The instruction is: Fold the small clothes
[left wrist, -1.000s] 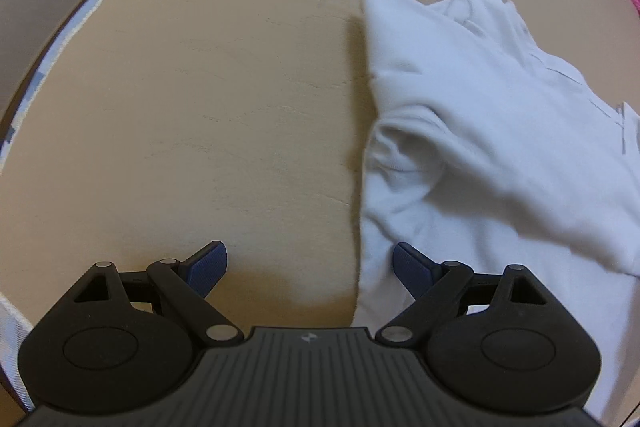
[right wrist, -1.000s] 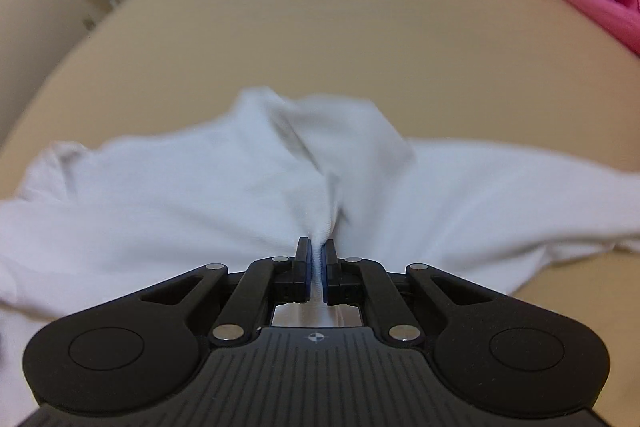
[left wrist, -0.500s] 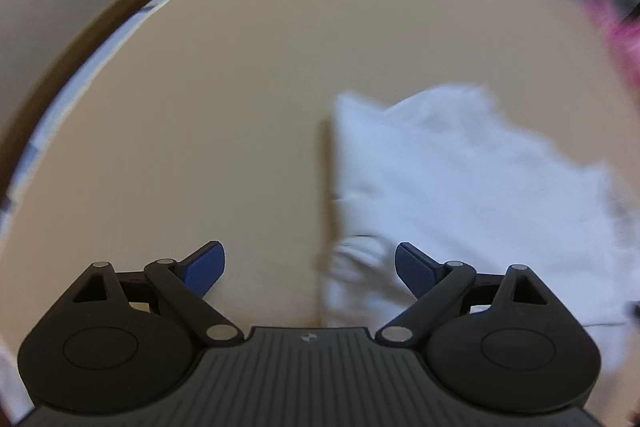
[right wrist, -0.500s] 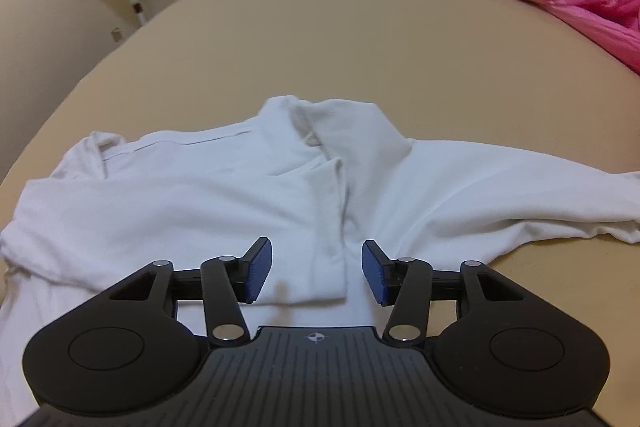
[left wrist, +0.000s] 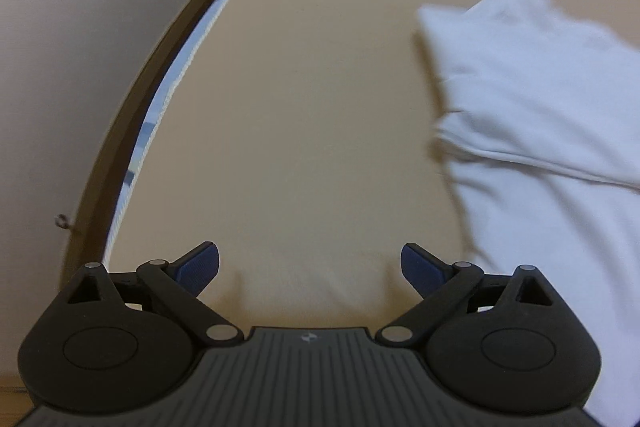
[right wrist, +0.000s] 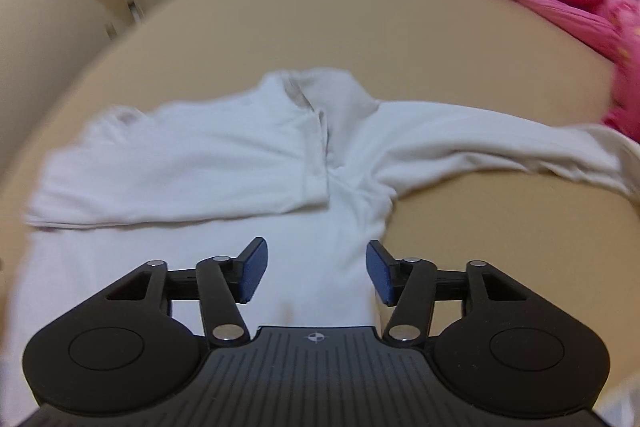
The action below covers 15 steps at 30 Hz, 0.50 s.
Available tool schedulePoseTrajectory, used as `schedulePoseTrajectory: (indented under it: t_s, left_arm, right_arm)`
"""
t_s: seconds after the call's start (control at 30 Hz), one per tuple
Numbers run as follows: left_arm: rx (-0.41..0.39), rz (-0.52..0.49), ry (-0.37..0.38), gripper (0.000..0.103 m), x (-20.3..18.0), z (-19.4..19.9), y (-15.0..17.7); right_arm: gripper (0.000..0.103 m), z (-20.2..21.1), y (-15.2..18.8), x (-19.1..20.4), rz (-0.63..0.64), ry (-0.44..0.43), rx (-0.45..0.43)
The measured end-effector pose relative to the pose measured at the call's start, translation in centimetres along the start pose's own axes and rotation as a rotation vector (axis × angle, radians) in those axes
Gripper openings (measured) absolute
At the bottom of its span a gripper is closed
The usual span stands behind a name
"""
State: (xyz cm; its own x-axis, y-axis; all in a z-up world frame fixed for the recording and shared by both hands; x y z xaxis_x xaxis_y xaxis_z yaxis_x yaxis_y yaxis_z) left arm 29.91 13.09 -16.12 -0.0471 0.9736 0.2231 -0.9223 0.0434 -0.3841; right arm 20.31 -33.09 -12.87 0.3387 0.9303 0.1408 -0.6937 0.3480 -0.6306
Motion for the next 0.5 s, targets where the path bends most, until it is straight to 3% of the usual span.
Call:
schedulePoseTrajectory:
  t_s: [0.17, 0.23, 0.37, 0.5]
  left_arm:
    - [-0.078, -0.018, 0.112, 0.101, -2.2, 7.7, 5.8]
    - [-0.095, -0.04, 0.148, 0.101, -3.7, 10.0, 8.7]
    - [-0.113, -0.091, 0.222, 0.101, -6.2, 13.8, 13.6]
    - [-0.137, -0.116, 0.264, 0.101, -7.3, 16.5, 17.3]
  right_arm:
    - [0.076, 12.3, 4.9, 0.3, -0.031, -0.014, -0.086]
    - [0.077, 16.2, 6.9, 0.8, -0.037, -0.018, -0.102]
    - [0.079, 20.7, 9.9, 1.7, -0.04, -0.045, -0.117]
    - [0.079, 22.6, 11.6, 2.5, -0.036, -0.072, -0.12]
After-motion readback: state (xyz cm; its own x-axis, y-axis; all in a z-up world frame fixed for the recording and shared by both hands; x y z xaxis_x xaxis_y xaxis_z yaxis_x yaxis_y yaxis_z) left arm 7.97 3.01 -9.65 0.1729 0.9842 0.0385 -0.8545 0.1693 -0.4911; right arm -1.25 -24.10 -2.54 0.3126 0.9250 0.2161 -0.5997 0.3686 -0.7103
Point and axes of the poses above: each gripper's, at about its wrist camera, not at the fingertips, and z roughly against the way its jaws point, x to its left, y to its underside, the point moved 5 cm from there along -z, roughly the way its jaws point, and after that the axes turned 5 degrees about z, right-handed, at the moved point
